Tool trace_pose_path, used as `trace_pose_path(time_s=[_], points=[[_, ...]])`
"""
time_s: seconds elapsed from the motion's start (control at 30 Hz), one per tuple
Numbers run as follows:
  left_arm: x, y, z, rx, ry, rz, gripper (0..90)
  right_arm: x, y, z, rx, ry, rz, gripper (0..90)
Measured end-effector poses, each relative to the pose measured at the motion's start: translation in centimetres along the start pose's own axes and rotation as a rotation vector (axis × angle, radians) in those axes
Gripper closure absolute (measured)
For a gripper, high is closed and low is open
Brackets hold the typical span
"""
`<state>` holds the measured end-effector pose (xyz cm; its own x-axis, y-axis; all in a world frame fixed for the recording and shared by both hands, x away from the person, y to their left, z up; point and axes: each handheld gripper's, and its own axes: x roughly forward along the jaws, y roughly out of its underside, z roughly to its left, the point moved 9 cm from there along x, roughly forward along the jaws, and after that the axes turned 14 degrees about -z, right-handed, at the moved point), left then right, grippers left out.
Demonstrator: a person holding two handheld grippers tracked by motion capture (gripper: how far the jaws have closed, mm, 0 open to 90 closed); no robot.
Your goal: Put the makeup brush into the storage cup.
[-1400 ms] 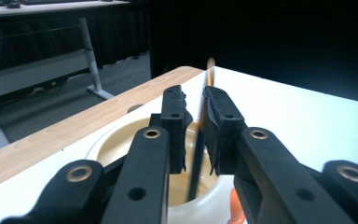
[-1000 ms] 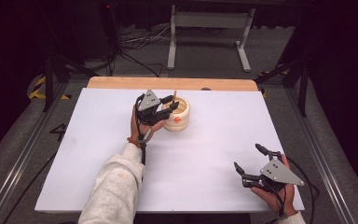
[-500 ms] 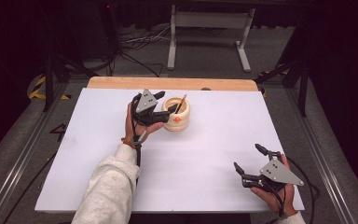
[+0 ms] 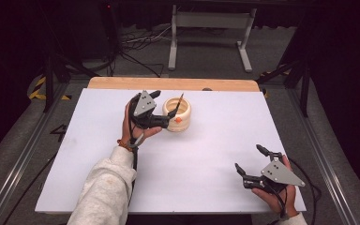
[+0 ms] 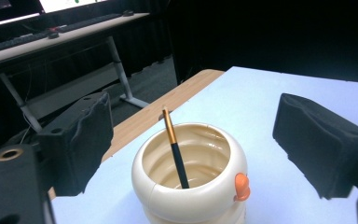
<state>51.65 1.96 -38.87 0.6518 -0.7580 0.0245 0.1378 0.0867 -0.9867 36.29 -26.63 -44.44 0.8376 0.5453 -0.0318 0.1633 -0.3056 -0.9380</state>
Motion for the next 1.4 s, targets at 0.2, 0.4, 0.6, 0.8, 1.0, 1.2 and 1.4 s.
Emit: trace_pose_path(time_s=[0.2, 0.4, 0.6, 0.8, 1.0, 1.2, 1.4], points=[[-0.6, 0.1, 0.1, 0.012, -0.005, 0.006, 3.0, 0.0, 0.0, 0.1, 0.0, -0.001, 0.003, 9.7], [-1.3, -0.5, 0.3, 0.005, -0.01, -0.016, 2.5, 0.0, 0.1, 0.1, -0.007, -0.002, 0.008, 9.7], [-1.9, -0.7, 0.2, 0.003, -0.008, -0.01, 2.3, 0.1, 0.1, 0.1, -0.008, -0.003, 0.01, 9.7], [-2.5, -0.7, 0.0, 0.021, -0.005, -0.008, 2.9, 0.1, 0.1, 0.2, -0.008, -0.005, 0.01, 9.7], [-3.2, -0.8, -0.1, 0.026, 0.0, -0.01, 2.9, 0.1, 0.1, 0.3, -0.01, -0.005, 0.012, 9.7], [-4.0, -0.6, 0.0, 0.031, 0.003, 0.003, 2.8, 0.1, 0.3, 0.3, -0.007, -0.005, 0.016, 9.7], [-4.7, -0.7, -0.1, 0.035, 0.006, 0.003, 2.5, 0.1, 0.3, 0.3, -0.008, -0.005, 0.019, 9.7]])
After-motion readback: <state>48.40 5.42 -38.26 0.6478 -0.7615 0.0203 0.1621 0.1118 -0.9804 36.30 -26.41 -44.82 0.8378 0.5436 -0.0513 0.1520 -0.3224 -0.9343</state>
